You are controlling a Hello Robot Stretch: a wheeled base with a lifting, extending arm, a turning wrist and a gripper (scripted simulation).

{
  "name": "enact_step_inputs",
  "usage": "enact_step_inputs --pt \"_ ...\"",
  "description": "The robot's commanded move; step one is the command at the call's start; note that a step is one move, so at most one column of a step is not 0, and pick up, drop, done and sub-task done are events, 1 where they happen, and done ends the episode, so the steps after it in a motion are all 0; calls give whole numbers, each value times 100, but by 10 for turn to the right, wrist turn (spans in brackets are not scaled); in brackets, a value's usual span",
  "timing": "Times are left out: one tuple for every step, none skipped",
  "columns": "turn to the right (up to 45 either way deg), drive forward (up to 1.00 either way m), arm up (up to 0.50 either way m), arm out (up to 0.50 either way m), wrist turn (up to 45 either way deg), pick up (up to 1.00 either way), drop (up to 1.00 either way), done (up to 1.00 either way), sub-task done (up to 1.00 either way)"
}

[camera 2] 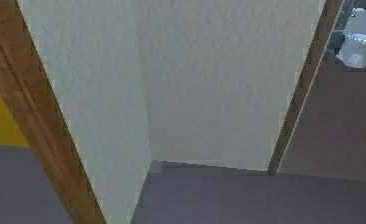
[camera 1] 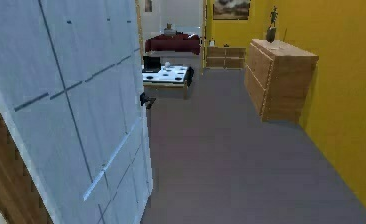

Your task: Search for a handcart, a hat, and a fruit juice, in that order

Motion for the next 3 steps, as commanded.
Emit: enact_step_inputs --pt "0 25 0 0 0 0 0 0 0" --pt "120 0 0 0 0 0 0 0 0" --pt "0 100 0 0 0 0 0 0 0"
